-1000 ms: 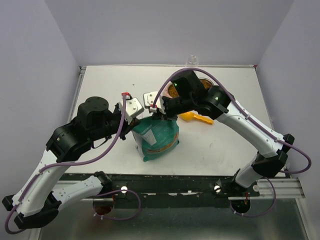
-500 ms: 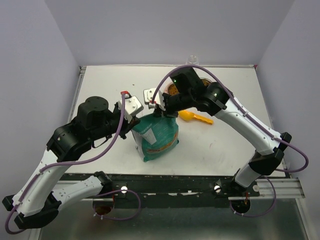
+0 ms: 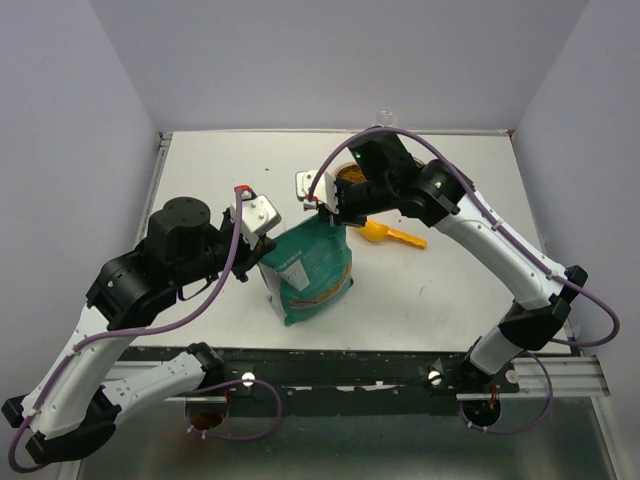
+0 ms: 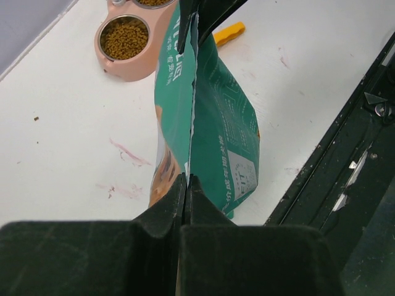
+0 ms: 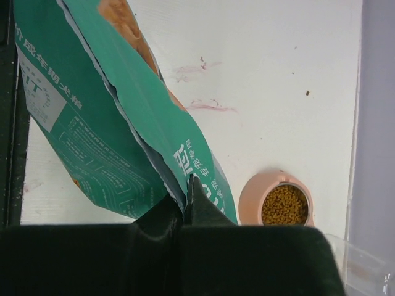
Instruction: Serve the pet food
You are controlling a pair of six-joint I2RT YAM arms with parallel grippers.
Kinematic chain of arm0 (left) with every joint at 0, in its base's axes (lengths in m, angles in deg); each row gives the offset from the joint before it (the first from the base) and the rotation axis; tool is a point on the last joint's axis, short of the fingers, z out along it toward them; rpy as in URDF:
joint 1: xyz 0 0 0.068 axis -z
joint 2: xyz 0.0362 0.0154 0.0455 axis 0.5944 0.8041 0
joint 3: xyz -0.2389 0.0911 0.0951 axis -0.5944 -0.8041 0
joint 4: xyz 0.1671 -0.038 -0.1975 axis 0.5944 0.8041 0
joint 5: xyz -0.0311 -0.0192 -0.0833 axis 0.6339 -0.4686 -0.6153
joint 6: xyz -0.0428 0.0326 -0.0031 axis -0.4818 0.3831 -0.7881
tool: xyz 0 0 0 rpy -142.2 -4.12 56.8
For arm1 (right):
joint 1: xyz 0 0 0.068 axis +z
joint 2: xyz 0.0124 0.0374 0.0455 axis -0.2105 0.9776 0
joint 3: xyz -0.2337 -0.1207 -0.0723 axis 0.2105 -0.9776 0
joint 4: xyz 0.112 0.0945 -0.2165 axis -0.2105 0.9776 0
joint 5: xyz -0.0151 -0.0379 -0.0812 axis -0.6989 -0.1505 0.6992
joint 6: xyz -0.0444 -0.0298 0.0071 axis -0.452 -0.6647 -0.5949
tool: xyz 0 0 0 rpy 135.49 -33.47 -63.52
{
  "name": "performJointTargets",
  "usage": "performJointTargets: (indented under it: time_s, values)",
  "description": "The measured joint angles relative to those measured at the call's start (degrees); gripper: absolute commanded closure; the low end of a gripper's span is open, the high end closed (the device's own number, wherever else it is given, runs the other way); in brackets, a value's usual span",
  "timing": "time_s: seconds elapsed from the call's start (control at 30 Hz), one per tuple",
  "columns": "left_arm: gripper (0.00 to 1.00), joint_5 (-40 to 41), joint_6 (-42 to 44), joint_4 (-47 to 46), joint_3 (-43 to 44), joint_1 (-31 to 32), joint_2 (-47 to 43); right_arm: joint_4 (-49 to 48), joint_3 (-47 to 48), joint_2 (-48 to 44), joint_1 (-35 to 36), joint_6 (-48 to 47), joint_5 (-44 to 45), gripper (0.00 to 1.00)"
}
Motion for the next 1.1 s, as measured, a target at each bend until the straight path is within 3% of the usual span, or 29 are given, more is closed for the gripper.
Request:
performJointTargets:
  time_s: [0.17,0.2,0.23,0.37,0.43,0.47,0.5,0.7,0.77,0.8,0.83,1.1]
  values:
    - [1.00,0.0,-0.2,-0.4,-0.2,0.0,-0.1,1.8,1.0,0.1,-0.2,-0.7,-0.5,0.98]
    - [1.00,0.0,-0.2,-0.7,-0.3,0.0,-0.2,2.1,1.2,0.1,-0.4,-0.6,-0.8,0.73]
    - [1.00,0.0,-0.2,-0.9,-0.5,0.0,-0.2,2.1,1.2,0.1,-0.5,-0.6,-0.9,0.61]
    - [1.00,0.6,-0.1,-0.4,-0.7,0.0,-0.9,1.5,1.2,-0.5,-2.4,-0.2,0.6,0.65]
    - [1.00,0.7,-0.2,-0.3,-0.7,-0.1,-1.1,1.5,1.2,-1.1,-4.0,-0.2,1.2,0.81]
    - [1.00,0.7,-0.2,-0.2,-0.7,-0.1,-1.2,1.5,1.2,-1.3,-4.4,-0.3,1.5,0.94]
    - [1.00,0.8,-0.2,0.0,-0.7,-0.1,-1.3,1.6,1.2,-1.5,-4.7,-0.5,1.6,1.00]
    - [1.00,0.9,-0.2,0.0,-0.9,-0.1,-1.5,1.7,1.2,-1.7,-4.9,-1.2,1.6,1.00]
    - [1.00,1.0,-0.2,0.0,-0.9,-0.1,-1.5,1.6,1.1,-1.7,-5.2,-1.1,1.3,0.95]
    - [1.00,1.0,-0.2,-0.1,-0.9,-0.1,-1.5,1.6,1.1,-1.7,-5.4,-1.0,0.8,0.71]
    - [1.00,1.0,-0.2,-0.2,-0.9,-0.1,-1.5,1.6,1.1,-1.7,-5.6,-0.6,0.4,0.61]
    - [1.00,1.0,-0.4,0.4,-0.9,-0.1,-1.9,0.2,1.2,-3.1,-8.5,0.3,-1.6,0.57]
